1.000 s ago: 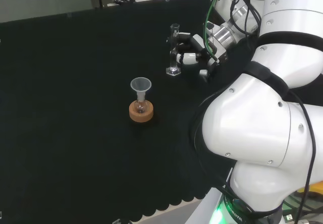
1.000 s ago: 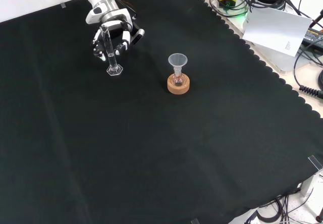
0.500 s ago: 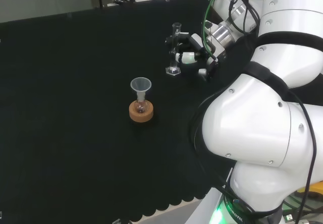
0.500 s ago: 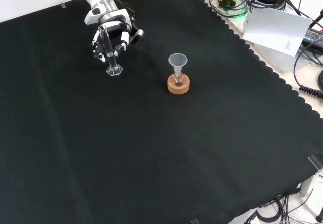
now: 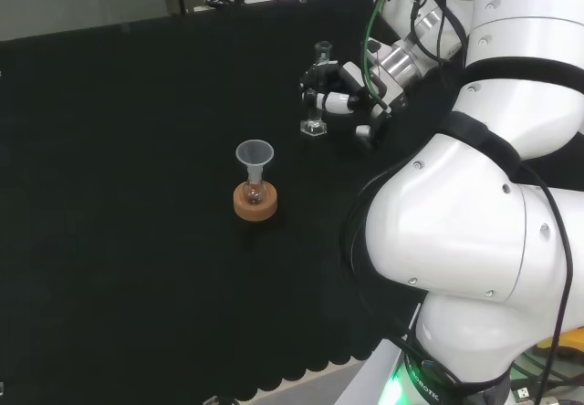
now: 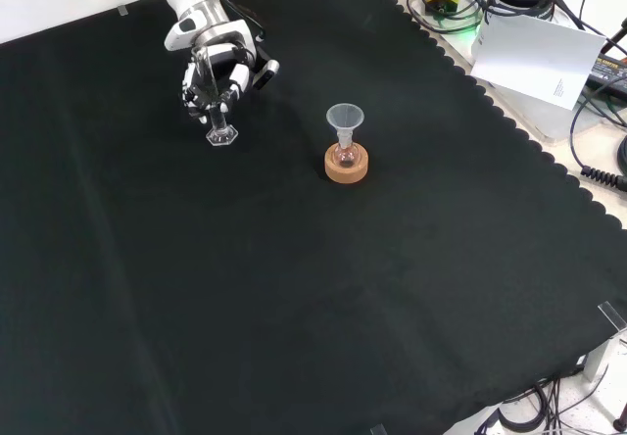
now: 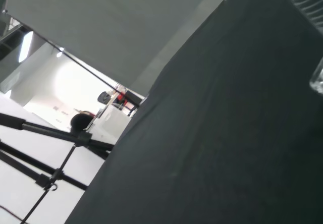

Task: Pick up the graduated cylinder.

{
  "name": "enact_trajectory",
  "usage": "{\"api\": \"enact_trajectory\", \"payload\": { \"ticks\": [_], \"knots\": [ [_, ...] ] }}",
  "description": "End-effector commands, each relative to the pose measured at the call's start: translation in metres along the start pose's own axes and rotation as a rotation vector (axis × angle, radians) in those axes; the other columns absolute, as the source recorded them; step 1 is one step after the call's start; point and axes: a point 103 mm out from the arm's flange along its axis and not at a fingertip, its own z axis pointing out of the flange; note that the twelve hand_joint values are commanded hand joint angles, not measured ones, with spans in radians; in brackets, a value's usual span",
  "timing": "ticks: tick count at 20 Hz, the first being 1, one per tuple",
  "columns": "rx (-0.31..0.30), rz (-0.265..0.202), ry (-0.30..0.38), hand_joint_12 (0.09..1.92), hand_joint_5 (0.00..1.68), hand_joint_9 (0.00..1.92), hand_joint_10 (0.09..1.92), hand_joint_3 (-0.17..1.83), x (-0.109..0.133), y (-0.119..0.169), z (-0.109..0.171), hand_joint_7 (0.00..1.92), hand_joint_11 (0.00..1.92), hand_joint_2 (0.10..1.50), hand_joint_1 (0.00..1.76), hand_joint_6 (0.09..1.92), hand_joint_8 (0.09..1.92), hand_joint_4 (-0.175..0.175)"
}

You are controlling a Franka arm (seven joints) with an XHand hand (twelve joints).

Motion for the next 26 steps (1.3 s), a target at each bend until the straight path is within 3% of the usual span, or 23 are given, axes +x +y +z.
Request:
{"api": "enact_trajectory", "payload": {
  "ticks": [1,7,14,26],
  "knots": [
    [0.018,0.019,-0.099,0.84,0.91,1.32,0.13,0.02,0.004,0.002,0.003,1.05,1.19,1.15,1.09,1.11,0.51,-0.068],
    [0.057,0.027,-0.242,0.77,0.95,1.38,0.09,0.0,0.021,0.004,-0.016,1.13,1.28,1.14,1.12,1.07,0.46,-0.119],
    [0.119,0.026,-0.362,0.73,0.97,1.45,0.09,-0.01,0.046,0.001,-0.032,1.23,1.34,1.13,1.13,1.03,0.39,-0.13],
    [0.203,0.058,-0.435,0.71,0.99,1.47,0.09,-0.01,0.098,-0.039,-0.041,1.27,1.36,1.12,1.14,1.0,0.35,-0.127]
  ]
}}
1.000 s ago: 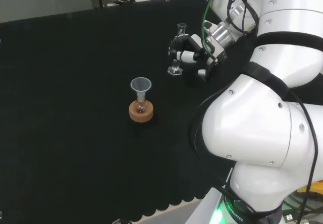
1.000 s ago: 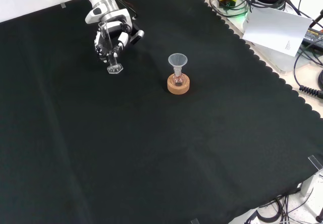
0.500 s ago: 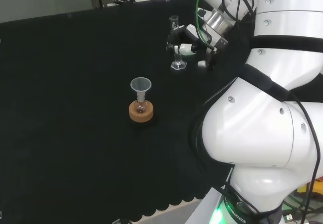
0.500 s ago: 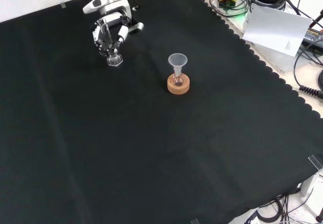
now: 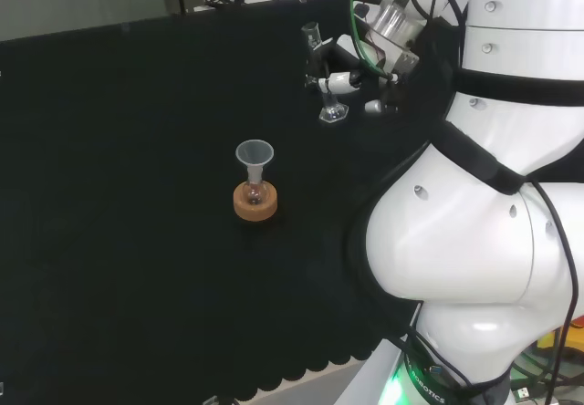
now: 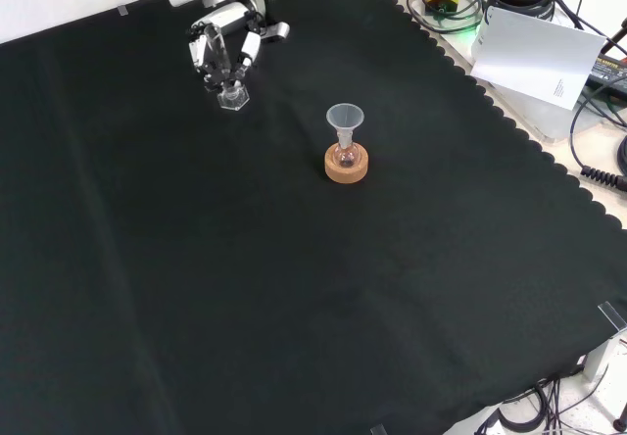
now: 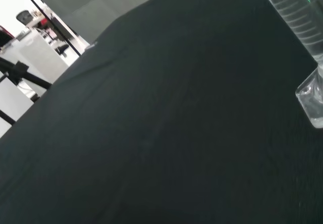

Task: Pick up the graduated cylinder.

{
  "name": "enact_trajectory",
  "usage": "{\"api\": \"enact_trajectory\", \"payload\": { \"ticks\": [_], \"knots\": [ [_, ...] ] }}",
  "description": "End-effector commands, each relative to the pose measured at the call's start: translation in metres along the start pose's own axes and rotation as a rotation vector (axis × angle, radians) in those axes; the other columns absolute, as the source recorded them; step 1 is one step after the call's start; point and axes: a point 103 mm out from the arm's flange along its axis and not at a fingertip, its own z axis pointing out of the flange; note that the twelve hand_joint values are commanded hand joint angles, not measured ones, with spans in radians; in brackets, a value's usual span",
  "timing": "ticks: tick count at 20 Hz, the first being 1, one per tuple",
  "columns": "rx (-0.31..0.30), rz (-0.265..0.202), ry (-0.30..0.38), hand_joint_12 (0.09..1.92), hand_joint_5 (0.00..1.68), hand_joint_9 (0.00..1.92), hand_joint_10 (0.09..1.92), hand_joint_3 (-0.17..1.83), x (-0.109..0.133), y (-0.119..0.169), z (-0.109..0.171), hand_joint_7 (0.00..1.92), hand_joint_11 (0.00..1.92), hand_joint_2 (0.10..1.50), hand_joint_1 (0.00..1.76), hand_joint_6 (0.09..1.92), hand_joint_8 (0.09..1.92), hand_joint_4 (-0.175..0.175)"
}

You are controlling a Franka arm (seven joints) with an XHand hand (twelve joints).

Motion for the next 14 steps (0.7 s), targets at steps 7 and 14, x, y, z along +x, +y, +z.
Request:
{"api": "enact_trajectory", "payload": {
  "ticks": [7,14],
  "knots": [
    [0.115,0.034,-0.102,0.71,0.99,1.47,0.09,-0.01,0.049,-0.079,-0.005,1.27,1.36,1.12,1.14,1.0,0.34,-0.127],
    [0.183,0.029,-0.151,0.7,1.0,1.47,0.09,-0.01,0.071,-0.118,0.002,1.27,1.37,1.12,1.14,1.0,0.34,-0.125]
  ]
}}
